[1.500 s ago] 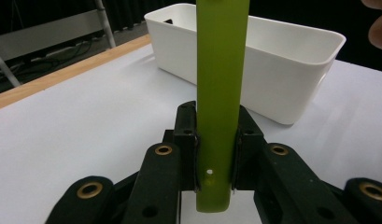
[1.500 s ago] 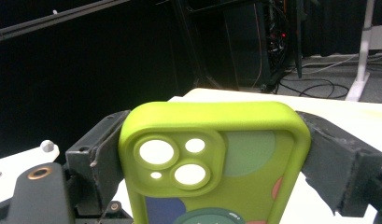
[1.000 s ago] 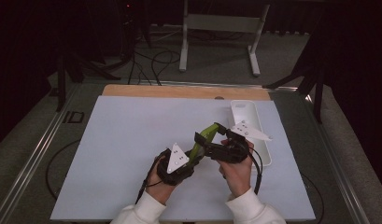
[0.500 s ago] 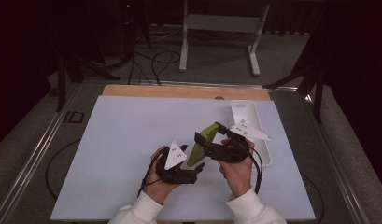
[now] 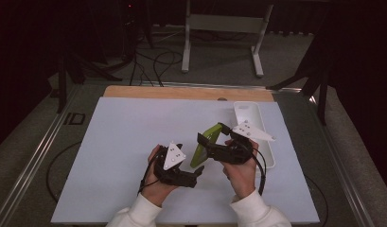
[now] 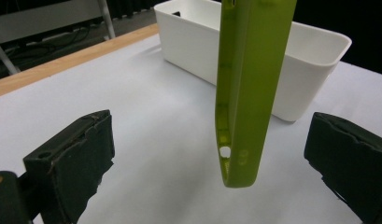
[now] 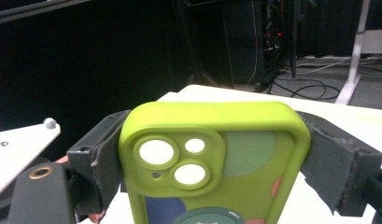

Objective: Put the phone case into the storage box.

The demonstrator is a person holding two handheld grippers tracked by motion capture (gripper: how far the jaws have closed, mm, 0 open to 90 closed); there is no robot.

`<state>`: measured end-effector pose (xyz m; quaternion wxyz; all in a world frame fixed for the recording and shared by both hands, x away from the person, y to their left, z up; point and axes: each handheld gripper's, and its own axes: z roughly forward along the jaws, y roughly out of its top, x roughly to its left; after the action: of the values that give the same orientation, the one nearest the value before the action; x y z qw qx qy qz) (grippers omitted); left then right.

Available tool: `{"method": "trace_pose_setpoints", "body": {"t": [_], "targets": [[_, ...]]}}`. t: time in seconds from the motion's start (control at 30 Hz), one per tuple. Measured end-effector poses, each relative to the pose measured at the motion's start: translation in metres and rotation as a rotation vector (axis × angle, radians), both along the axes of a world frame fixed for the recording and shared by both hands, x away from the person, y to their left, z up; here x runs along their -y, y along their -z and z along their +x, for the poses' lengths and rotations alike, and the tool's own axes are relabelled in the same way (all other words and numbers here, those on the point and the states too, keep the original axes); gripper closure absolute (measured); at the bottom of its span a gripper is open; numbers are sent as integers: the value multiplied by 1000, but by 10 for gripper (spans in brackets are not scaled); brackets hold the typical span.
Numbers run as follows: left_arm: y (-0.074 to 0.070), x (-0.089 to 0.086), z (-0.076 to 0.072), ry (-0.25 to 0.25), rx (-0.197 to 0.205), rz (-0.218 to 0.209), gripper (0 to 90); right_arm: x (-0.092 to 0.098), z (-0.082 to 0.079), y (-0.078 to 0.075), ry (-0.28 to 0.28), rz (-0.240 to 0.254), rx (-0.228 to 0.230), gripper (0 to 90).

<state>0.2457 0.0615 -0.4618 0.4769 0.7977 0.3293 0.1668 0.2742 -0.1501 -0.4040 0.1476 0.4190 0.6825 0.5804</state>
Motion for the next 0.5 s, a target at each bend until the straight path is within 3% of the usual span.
{"method": "trace_pose_setpoints", "body": {"t": [0.5], "targets": [[-4,-26,1,-55,12,-1,12,2,4,-4,13,-17,4,157]]}}
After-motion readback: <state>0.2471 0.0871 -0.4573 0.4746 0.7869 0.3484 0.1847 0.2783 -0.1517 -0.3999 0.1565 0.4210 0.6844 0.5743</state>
